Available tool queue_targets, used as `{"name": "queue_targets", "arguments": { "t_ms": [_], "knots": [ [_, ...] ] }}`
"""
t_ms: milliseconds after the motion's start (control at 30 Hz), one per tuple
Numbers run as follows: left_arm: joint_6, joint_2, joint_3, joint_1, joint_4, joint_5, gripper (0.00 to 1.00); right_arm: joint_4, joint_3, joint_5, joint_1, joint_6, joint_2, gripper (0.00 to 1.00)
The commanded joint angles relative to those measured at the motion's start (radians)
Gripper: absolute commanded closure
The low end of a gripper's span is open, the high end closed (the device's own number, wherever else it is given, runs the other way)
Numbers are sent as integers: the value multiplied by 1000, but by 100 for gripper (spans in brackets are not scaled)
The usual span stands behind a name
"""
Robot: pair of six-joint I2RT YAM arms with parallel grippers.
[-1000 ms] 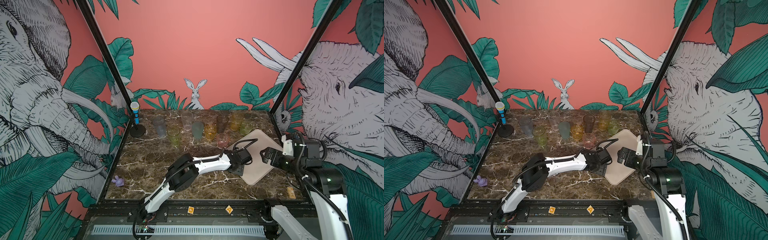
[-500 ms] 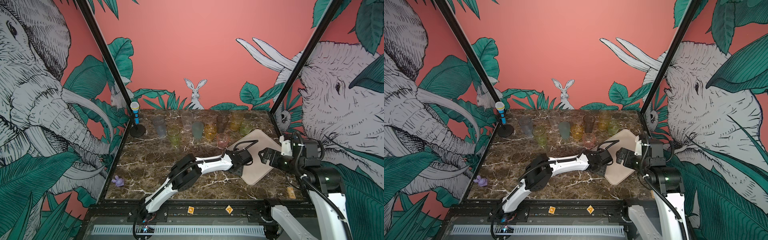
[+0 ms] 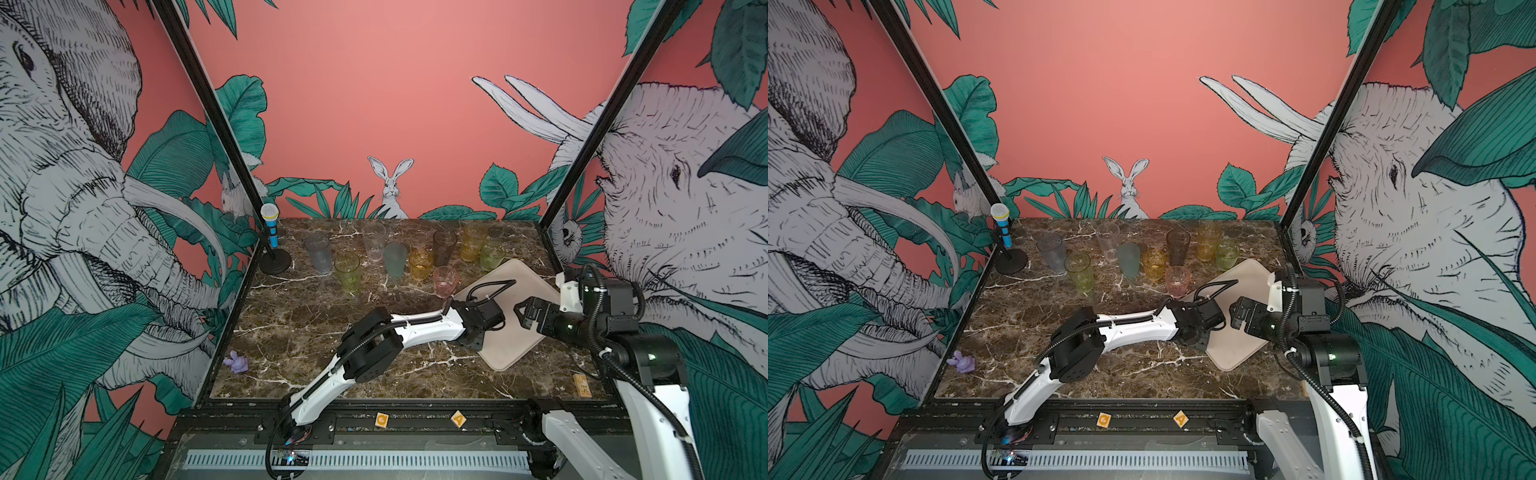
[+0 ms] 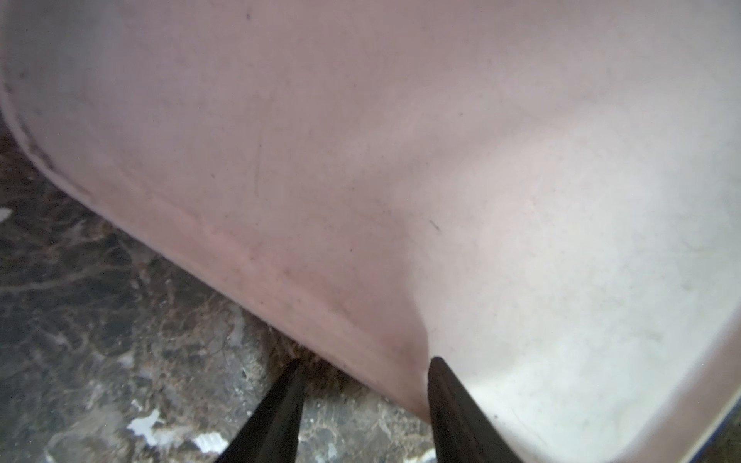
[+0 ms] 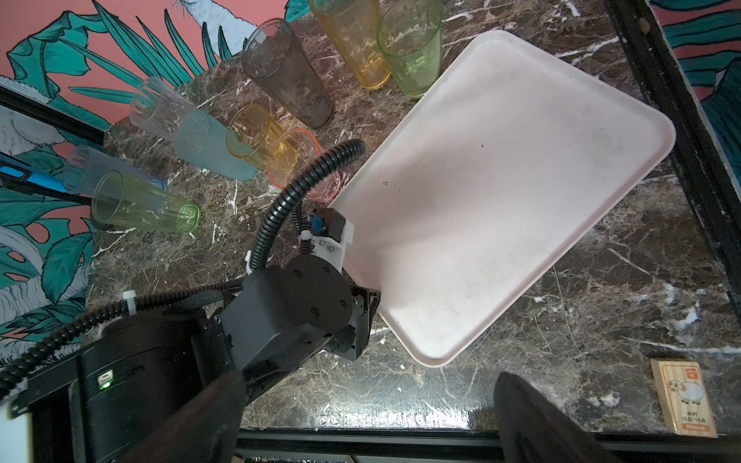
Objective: Place the glasses into the tray
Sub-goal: Move the tray to the center of the table.
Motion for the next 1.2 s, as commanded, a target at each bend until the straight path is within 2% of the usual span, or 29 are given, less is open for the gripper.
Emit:
{"name": "queue_targets", "arguments": {
  "t_ms": [0, 800, 1167],
  "knots": [
    [-24, -46, -60, 15, -53, -16, 53, 23, -9, -14, 4, 4, -3, 1],
    [-79, -289, -484, 107, 76, -13, 82, 13, -7, -35, 3, 21, -3, 1],
    [-46, -410, -647, 181, 111, -14, 89, 32, -35, -50, 4, 33, -4, 1]
  ]
}}
